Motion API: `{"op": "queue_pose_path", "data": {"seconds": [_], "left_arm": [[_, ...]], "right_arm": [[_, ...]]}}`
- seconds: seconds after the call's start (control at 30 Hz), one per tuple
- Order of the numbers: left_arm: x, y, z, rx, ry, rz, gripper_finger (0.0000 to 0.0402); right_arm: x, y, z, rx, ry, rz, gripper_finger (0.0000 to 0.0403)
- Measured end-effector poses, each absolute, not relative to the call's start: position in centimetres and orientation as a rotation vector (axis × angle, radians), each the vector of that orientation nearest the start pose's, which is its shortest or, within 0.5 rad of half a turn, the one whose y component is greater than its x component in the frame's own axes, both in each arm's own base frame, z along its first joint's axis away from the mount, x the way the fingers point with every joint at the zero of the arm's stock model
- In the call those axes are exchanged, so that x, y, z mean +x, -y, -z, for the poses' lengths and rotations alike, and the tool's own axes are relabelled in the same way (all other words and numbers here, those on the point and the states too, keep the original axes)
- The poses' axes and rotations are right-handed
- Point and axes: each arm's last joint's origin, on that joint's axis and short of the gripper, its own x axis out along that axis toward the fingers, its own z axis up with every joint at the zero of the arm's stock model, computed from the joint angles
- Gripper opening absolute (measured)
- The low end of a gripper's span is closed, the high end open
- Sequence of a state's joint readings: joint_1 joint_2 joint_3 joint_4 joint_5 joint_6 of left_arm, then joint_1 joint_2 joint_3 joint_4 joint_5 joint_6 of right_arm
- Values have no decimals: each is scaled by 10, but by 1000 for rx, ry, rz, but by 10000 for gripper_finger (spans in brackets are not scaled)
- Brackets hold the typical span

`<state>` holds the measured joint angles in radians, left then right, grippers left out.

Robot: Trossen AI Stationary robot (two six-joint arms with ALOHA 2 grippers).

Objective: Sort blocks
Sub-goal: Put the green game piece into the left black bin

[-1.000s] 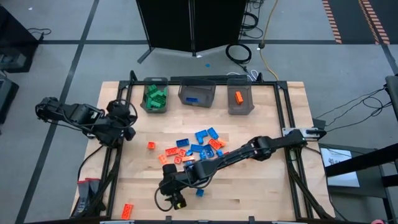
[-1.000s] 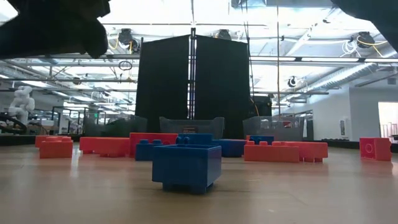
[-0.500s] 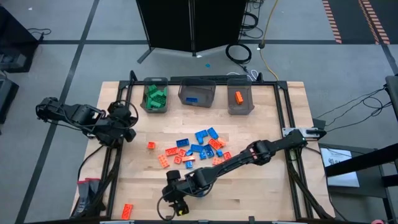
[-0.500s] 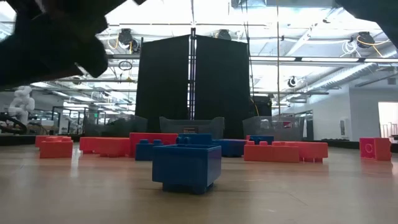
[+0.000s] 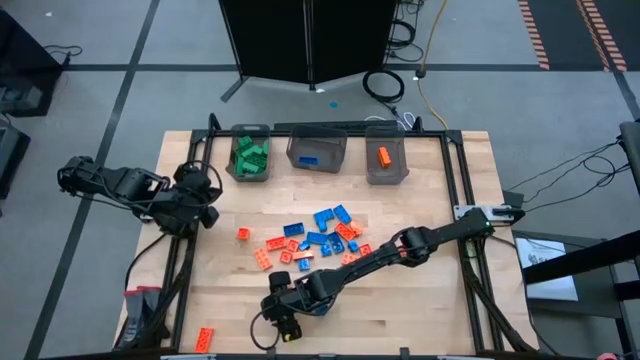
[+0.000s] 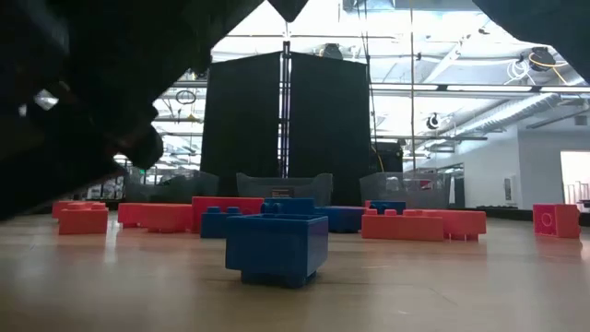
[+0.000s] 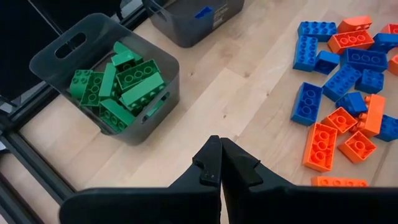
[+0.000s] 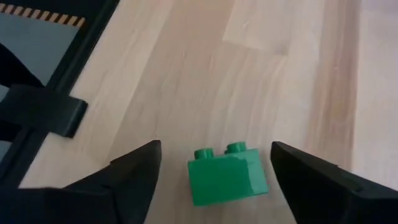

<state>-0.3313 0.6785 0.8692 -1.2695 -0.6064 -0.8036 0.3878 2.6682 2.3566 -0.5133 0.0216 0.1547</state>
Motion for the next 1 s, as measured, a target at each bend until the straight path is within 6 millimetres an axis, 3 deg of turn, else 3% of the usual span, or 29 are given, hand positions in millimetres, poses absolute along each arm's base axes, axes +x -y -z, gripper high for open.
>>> {"op": "queue_pose_path", "data": {"seconds": [0.17, 0.4, 0.77, 1.0], "left_arm": [[88, 13, -294, -252, -780, -599, 0], [88, 13, -294, -251, -780, -599, 0], [88, 13, -294, -248, -781, -599, 0], [88, 13, -294, -244, -782, -598, 0]], "right_arm": [[529, -215, -134, -36, -852, -282, 236], [527, -214, -132, -43, -880, -278, 120], [528, -214, -137, 48, -870, -241, 118], [528, -206, -173, 119, -805, -215, 118]]}}
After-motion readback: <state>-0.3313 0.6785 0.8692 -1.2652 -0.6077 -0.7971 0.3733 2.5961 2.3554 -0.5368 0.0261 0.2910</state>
